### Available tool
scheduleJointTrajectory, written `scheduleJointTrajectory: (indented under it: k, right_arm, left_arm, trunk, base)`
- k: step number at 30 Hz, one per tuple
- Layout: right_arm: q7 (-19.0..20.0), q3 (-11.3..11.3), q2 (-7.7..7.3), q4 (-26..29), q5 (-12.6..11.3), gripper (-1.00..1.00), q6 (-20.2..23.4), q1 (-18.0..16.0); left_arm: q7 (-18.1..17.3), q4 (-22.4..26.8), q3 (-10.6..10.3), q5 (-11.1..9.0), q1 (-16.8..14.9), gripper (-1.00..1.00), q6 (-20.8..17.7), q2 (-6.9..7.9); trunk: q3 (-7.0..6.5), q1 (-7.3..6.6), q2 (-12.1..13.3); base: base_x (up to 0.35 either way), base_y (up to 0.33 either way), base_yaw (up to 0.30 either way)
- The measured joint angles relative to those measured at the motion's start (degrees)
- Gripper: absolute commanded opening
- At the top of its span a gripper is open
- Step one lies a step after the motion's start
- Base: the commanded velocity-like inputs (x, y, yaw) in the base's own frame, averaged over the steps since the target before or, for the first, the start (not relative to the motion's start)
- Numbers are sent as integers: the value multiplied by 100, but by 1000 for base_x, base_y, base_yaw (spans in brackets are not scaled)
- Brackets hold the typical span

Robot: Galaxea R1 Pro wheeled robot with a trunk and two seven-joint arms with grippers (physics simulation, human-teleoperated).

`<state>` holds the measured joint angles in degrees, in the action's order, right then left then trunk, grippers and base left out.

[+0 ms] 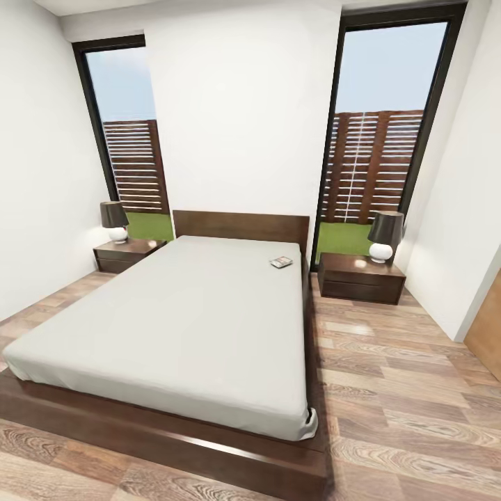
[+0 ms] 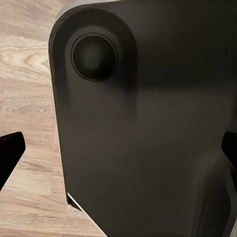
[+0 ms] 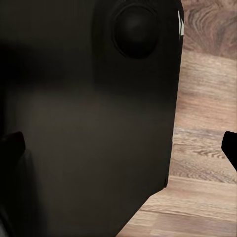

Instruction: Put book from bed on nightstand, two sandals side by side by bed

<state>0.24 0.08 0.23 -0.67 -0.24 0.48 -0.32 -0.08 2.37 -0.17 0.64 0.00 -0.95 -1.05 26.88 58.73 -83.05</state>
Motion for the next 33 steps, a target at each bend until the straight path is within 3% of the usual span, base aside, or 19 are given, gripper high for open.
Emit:
scheduleJointTrajectory:
  k: [7,33]
  right_arm:
    - [2,0,-7,1,0,100,0,0]
    - [7,0,-6,1,0,100,-8,0]
  left_arm:
    - [0,1,0,0,0,100,2,0]
    - [0,2,0,0,0,100,8,0]
  trunk:
    - [0,0,0]
    - [0,0,0]
  base:
    - [0,0,131]
    - [0,0,290]
